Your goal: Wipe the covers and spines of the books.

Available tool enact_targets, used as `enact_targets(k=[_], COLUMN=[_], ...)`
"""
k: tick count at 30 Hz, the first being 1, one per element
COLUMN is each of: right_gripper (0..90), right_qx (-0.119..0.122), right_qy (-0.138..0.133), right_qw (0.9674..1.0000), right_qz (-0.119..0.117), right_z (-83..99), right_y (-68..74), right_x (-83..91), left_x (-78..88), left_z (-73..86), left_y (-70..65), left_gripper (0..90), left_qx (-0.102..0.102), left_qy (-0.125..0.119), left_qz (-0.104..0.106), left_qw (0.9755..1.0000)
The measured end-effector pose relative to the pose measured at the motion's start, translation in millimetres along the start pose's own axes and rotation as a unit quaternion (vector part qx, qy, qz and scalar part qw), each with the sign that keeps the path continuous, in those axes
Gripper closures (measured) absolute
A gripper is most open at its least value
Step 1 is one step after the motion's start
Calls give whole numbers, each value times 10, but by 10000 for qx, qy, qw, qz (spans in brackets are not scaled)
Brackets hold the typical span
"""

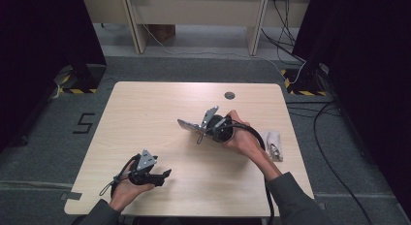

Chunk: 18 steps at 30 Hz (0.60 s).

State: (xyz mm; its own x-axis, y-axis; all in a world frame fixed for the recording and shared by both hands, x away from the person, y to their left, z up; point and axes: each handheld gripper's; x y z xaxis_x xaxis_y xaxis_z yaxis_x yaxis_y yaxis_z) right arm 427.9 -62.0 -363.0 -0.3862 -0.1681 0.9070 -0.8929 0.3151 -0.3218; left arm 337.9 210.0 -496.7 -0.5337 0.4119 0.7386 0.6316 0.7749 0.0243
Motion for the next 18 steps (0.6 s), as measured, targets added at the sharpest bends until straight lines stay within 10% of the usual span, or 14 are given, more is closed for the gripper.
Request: enact_targets(k=[18], right_gripper=[833], right_qx=[-45], right_qy=[-82], right_qw=[9985], right_qz=[-546], right_z=[140], right_y=[418], right_x=[-382], left_x=[22], left_z=[32], left_y=[136], left_gripper=[279], left_qx=[403], left_qy=[113], left_qz=[-14], left_qw=[9991])
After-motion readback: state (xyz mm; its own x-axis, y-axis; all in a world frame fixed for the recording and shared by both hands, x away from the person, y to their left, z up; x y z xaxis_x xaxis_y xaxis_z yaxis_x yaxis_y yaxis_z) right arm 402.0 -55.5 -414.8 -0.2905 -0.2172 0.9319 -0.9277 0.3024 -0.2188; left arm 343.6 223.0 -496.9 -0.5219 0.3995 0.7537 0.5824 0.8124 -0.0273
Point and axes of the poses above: each handheld gripper's, and its own axes: x roughly backward along the jaws, z roughly out of its underside, y roughly to its left, and after that the axes turned 9 degrees about y, right-handed
